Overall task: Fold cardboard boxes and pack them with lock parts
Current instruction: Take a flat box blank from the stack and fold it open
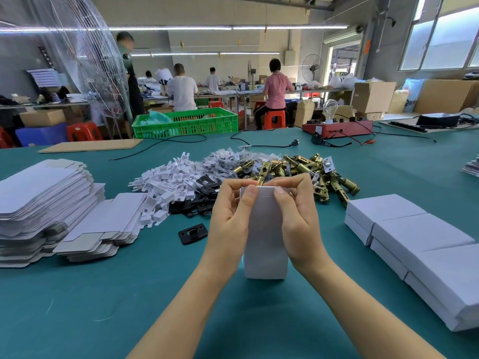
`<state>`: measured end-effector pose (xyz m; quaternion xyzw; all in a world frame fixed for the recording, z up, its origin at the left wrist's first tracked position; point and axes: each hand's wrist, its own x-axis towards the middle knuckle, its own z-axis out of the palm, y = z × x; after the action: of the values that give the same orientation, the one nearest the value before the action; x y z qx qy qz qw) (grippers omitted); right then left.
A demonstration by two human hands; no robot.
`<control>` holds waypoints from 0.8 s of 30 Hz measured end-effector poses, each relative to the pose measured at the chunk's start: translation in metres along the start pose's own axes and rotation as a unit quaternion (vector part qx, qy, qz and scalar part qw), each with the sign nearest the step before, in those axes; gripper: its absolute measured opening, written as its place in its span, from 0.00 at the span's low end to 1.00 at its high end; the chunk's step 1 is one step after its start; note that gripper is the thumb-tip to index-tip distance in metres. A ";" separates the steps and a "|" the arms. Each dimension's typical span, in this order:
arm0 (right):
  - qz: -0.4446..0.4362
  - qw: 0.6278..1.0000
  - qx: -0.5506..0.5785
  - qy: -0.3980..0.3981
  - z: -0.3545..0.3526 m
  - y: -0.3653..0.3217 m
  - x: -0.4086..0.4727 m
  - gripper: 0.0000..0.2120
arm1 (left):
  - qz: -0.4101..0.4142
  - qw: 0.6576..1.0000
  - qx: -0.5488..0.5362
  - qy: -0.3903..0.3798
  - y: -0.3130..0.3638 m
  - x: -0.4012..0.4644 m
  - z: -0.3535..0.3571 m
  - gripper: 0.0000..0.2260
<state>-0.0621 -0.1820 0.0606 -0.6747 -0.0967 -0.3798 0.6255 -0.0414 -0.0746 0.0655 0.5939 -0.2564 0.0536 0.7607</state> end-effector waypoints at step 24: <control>-0.025 1.000 -0.012 0.000 -0.002 0.004 0.003 0.01 | 0.017 0.999 0.006 -0.044 -0.003 -0.001 -0.004 0.02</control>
<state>-0.0583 -0.1859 0.0589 -0.6797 -0.1085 -0.3963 0.6077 -0.0397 -0.0718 0.0622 0.5956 -0.2995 0.0418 0.7442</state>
